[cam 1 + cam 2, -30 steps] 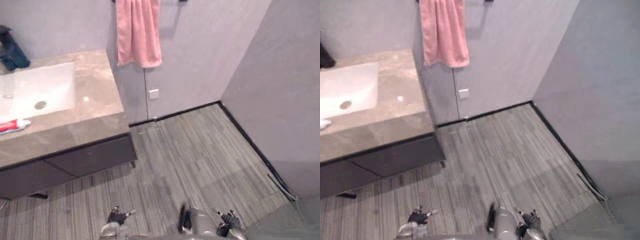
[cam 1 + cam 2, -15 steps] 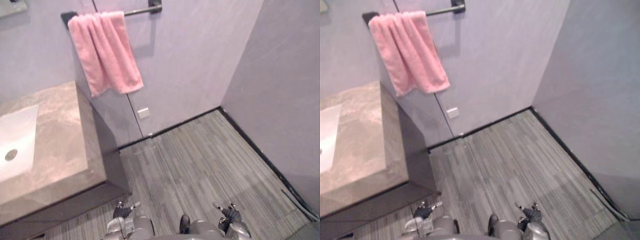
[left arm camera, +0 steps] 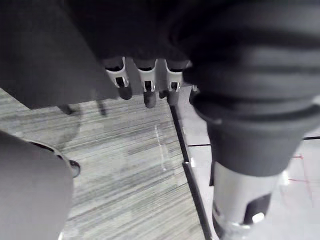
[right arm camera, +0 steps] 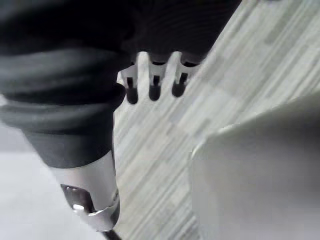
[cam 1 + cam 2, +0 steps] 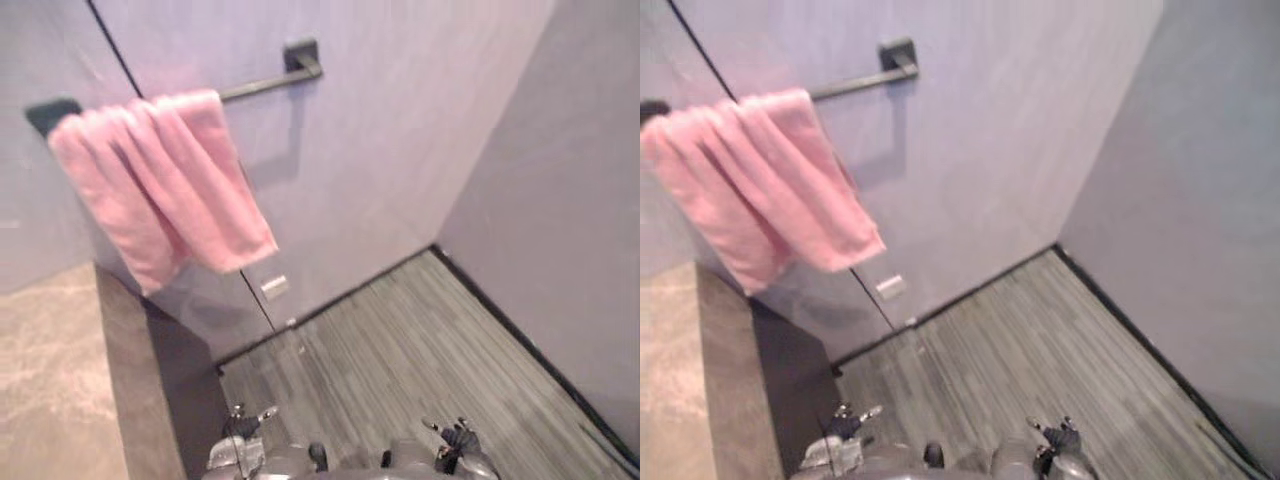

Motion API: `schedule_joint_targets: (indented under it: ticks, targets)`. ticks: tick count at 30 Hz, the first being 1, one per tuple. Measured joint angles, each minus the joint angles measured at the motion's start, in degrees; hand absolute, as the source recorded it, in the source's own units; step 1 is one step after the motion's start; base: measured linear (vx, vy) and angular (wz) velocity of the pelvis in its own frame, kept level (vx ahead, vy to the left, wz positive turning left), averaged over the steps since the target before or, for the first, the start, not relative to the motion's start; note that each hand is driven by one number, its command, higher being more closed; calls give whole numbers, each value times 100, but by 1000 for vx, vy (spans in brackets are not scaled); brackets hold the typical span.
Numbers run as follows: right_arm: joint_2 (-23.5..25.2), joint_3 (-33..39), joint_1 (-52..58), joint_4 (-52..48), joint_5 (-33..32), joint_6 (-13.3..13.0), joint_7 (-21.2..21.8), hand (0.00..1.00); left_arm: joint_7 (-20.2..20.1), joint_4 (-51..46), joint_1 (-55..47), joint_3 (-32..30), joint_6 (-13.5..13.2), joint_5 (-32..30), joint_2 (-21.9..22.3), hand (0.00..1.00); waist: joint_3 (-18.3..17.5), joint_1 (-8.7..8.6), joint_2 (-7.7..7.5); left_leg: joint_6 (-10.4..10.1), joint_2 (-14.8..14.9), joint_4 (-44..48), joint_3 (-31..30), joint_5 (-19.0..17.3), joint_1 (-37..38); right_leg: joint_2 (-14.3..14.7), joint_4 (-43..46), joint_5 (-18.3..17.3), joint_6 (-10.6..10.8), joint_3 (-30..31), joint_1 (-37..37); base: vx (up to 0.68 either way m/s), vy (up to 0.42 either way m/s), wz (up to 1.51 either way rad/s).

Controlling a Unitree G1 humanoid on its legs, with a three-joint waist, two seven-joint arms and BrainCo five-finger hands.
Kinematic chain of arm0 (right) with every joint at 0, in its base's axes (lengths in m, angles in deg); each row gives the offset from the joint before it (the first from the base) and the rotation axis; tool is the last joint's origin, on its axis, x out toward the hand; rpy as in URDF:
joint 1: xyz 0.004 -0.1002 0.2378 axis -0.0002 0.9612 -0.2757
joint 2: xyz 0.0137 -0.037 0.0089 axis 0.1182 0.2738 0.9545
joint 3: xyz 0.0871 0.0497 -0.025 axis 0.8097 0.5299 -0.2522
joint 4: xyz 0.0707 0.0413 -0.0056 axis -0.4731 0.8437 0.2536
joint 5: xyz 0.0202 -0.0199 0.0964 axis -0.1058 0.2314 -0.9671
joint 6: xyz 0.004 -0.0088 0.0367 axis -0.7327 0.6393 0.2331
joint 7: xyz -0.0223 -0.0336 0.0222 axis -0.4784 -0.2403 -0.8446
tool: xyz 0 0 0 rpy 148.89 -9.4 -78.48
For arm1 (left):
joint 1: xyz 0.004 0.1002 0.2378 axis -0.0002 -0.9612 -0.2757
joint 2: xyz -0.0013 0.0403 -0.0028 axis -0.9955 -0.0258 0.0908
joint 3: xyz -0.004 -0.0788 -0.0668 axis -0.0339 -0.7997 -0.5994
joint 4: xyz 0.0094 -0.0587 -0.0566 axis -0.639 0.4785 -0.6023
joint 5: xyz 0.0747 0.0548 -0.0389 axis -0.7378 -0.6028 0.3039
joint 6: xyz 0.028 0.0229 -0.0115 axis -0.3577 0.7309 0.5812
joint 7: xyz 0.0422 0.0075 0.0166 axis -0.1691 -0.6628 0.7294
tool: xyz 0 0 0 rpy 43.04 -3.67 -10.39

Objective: Organize washtable

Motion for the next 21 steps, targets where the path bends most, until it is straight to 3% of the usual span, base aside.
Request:
schedule_joint_targets:
  ticks: [3,4,5,6,7,11,14,16,18,21]
  targets:
    - [14,21,-6,-70,-8,-5,58,0,13,-9,11,-6,-6,2,7,0,-26,-77,4,-7,115,-57,-527,-22,101,150,-1193,-23,-111,222,-343,320,-107,97]
    - [24,50,-27,-74,-12,-9,84,0,14,2,-23,-8,-2,0,4,0,-40,-156,15,-113,187,-41,-757,-84,102,347,-1959,149,-139,531,-348,289,-209,119]
    - [73,56,21,-60,-19,-13,83,0,12,-4,-66,-30,-5,-2,-33,0,-91,-155,-70,-311,174,9,-926,-218,105,355,-2822,867,-232,768,-268,289,-233,118]
    - [111,69,61,-45,-56,-12,98,0,10,15,-81,-104,4,-4,-37,0,-95,-144,-95,-408,165,41,-1032,-334,135,346,-2873,1150,-144,788,-268,311,-264,98]
    - [14,98,57,-42,-62,-9,91,0,20,73,-107,-226,3,12,136,0,-218,-109,150,-482,365,101,-1137,-396,129,420,-2751,1113,-228,553,-205,314,-262,69]
    - [-42,87,70,-62,-104,-37,82,0,19,70,-152,-332,-4,8,312,0,-325,-150,327,-687,608,417,-1094,-278,-43,438,-2847,957,-415,4,101,238,-236,56]
    - [-38,122,225,-104,-254,-36,78,0,1,15,-149,-322,-8,-9,298,0,-318,-173,297,-862,695,770,-548,-179,-272,220,-3035,929,-461,-543,438,41,-100,92]
    - [-30,168,267,-119,-305,-40,74,0,9,-13,-146,-222,-2,-23,260,0,-317,-180,293,-855,844,772,724,-166,-367,103,-3106,892,-409,-948,586,-27,2,104]
    - [-51,158,269,-97,-365,-36,76,0,11,-10,-165,-30,-3,-74,141,0,-324,-187,247,-854,800,675,868,-164,-389,25,-3153,808,-345,-1070,653,-65,35,75]
    - [17,143,269,-5,-473,-34,79,0,13,-5,-161,366,9,-88,-54,0,-347,-193,111,-635,738,177,763,-8,-445,27,-3401,922,-321,-1383,737,-130,33,55]
